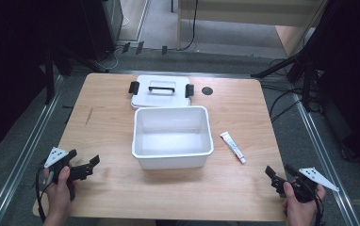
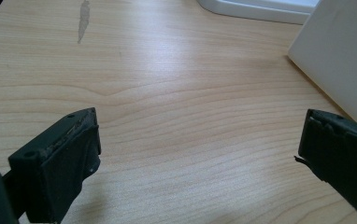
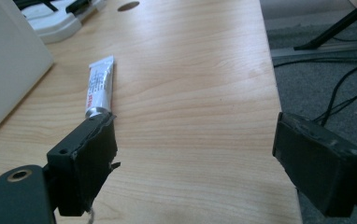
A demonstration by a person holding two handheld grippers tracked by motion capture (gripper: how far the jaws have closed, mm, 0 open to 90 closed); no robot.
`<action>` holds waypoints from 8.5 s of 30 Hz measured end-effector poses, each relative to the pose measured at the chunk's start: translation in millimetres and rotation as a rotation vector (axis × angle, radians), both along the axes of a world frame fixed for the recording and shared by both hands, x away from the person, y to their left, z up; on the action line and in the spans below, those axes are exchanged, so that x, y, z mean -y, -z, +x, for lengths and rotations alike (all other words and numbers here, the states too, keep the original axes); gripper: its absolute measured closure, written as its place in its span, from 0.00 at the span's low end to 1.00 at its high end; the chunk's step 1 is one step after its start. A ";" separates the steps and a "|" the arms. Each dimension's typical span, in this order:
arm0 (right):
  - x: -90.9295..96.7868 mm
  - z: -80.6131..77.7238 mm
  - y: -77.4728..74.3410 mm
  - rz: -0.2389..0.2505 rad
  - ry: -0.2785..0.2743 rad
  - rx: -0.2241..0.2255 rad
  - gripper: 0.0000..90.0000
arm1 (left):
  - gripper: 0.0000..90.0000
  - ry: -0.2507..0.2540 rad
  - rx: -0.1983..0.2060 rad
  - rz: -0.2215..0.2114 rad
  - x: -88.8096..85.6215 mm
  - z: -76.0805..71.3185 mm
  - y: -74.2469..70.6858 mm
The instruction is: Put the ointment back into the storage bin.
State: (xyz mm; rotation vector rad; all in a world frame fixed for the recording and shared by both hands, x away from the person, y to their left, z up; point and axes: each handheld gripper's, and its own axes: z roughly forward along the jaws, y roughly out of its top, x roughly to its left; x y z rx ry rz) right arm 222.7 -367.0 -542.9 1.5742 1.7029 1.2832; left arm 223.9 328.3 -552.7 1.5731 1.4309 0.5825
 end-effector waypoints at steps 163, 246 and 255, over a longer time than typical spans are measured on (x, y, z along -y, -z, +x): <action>-185.9 159.0 -137.2 -0.525 -0.364 -0.819 0.82 | 0.00 -0.003 -0.008 -0.025 -2.2 1.4 0.6; -289.0 154.1 -138.0 -0.823 -0.961 -0.432 0.81 | 0.00 0.003 -0.014 -0.028 -2.6 1.8 0.6; -293.5 154.2 -115.1 -0.843 -0.983 -0.477 0.81 | 0.00 0.003 -0.014 -0.028 -2.6 1.8 0.6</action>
